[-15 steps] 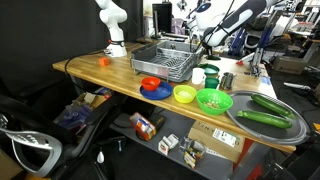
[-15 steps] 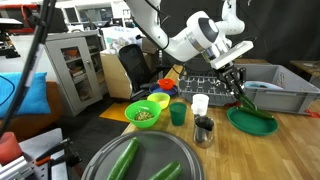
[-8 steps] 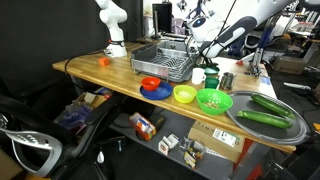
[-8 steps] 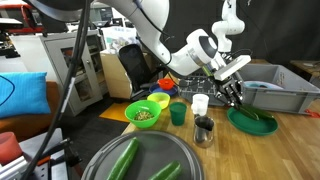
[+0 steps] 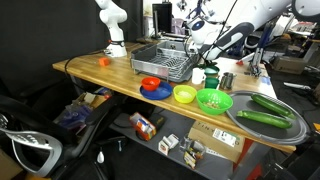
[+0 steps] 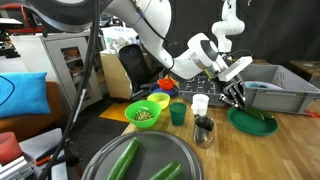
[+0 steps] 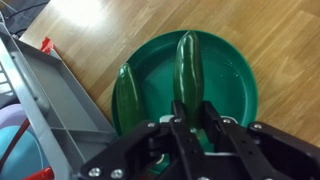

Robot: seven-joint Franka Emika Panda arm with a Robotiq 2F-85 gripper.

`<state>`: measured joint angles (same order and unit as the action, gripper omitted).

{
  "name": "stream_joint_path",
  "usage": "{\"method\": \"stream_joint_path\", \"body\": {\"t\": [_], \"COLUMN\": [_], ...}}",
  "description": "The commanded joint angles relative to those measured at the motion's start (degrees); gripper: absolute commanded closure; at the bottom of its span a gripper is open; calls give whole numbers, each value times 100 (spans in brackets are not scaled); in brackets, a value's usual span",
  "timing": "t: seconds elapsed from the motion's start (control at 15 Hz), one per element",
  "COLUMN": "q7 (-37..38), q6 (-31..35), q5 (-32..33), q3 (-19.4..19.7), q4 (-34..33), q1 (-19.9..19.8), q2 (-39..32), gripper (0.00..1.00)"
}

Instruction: Pick up one vegetable and put it on the green plate

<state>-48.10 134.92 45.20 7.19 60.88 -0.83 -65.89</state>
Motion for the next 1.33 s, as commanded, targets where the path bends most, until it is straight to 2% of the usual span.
{"method": "stream_joint_path", "body": {"t": [0.0, 0.07, 0.47, 1.07, 1.2, 1.27], "q7": [-217, -235, -196, 1018, 1094, 910], "q6": [12, 14, 10, -805, -1172, -907], "q5": [95, 87, 8, -1011, -1438, -1245], "q3": [100, 105, 135, 215, 106, 286], "q4": [-373, -428, -756, -682, -694, -849], "q1": [44, 43, 23, -340, -444, -379], "q2": [-275, -328, -417, 272, 353, 205], "gripper": [49, 44, 1, 0, 0, 0]}}
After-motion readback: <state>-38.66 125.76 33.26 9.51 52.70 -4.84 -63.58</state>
